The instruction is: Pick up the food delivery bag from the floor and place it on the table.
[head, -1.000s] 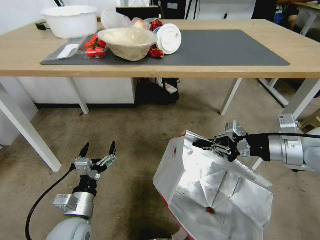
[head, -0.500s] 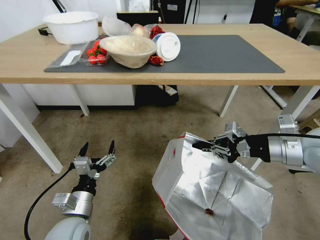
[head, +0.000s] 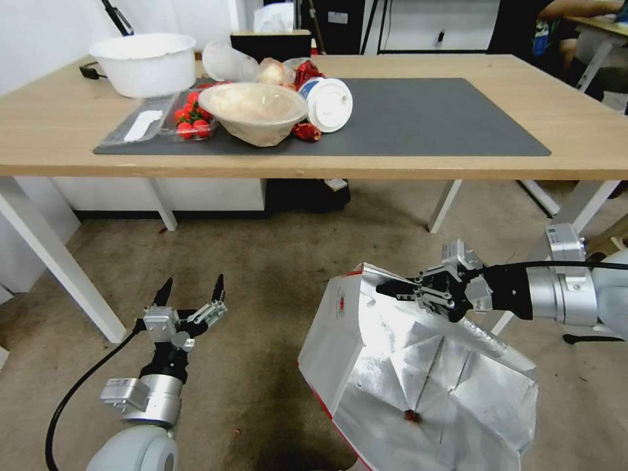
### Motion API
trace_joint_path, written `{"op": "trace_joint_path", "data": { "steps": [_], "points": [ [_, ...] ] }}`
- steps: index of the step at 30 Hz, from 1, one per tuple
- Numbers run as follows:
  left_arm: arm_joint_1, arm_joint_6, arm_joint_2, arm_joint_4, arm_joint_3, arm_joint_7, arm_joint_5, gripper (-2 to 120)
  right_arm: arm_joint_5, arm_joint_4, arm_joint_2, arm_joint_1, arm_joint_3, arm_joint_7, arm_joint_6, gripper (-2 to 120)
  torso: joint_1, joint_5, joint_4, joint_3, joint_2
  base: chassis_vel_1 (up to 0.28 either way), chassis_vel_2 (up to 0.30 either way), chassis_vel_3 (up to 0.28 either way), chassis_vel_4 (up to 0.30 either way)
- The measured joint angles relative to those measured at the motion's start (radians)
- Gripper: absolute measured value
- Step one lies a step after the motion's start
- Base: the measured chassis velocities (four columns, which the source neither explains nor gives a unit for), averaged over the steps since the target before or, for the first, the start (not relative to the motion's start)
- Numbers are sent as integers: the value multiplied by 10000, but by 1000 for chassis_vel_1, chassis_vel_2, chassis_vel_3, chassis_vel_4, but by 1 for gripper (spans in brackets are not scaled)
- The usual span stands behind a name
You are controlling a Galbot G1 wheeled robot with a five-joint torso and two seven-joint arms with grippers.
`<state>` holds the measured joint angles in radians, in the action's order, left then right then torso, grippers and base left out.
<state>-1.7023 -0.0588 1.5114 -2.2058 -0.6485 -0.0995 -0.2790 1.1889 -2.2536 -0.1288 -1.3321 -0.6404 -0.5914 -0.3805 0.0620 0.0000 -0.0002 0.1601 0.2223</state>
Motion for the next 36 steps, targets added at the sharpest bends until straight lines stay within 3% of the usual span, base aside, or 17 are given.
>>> {"op": "trace_joint_path", "data": {
  "steps": [36],
  "points": [
    [-13, 37, -8, -142, -43, 10, -43, 100, 236, 75, 176, 35, -32, -323, 110, 0, 414, 1, 2, 986, 1395, 0, 0, 0, 0]
  ]
}}
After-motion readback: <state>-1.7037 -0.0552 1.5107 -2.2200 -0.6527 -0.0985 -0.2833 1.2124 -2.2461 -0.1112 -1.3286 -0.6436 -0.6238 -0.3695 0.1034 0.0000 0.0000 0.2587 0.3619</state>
